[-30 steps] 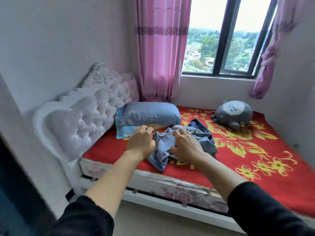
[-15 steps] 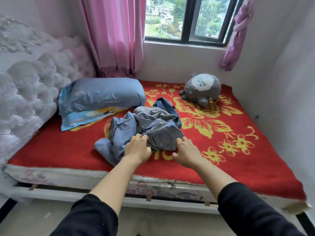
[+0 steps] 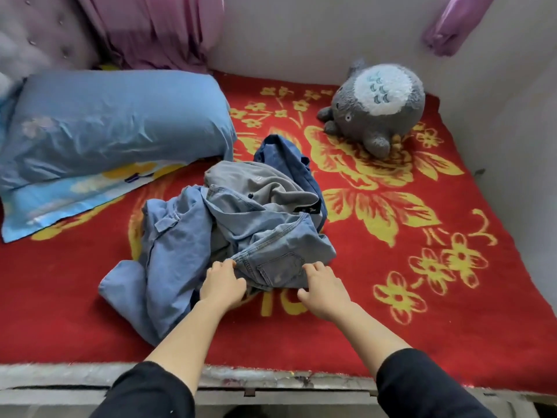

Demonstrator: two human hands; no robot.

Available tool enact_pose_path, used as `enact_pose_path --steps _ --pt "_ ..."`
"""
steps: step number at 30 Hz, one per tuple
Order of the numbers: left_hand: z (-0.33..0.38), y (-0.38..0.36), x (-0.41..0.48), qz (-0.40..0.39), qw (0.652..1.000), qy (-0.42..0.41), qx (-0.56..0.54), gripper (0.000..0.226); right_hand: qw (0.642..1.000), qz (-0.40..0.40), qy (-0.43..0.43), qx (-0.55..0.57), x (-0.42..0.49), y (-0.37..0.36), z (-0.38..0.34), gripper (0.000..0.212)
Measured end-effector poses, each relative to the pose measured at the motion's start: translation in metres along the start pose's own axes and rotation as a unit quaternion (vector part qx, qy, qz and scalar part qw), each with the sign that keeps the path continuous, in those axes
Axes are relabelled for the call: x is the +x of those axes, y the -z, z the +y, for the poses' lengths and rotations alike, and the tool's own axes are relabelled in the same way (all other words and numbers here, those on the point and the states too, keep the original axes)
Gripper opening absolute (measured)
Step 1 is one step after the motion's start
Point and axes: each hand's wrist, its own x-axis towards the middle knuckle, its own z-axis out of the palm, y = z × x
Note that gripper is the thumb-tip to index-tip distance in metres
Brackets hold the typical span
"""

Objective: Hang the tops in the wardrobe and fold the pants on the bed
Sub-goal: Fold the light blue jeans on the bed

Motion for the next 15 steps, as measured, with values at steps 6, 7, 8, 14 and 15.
enact_pose_path --steps 6,7,8,14,15 --pt "-0.035 -0.024 0.07 -0.032 0.998 0.06 -0.014 0.063 0.999 -0.023 0.022 -0.01 0.064 -0.049 -0.006 0.068" --pt "-0.042 -0.028 0.081 -0.033 0.997 0.066 -0.023 0.065 0.999 -0.002 0.034 -0.02 0.077 -0.054 -0.01 0.07" --pt "-0.049 -0.032 0.09 -0.034 0.997 0.065 -0.031 0.066 0.998 0.02 0.047 -0.034 0.09 -0.059 -0.014 0.072" --pt "-0.064 -0.062 0.106 -0.008 0.996 0.018 -0.082 0.013 0.991 0.028 0.072 -0.113 0.148 -0.081 -0.025 0.078" --pt "-0.062 -0.064 0.105 -0.008 0.993 0.026 -0.112 0.009 0.99 0.017 0.071 -0.124 0.151 -0.085 -0.024 0.071"
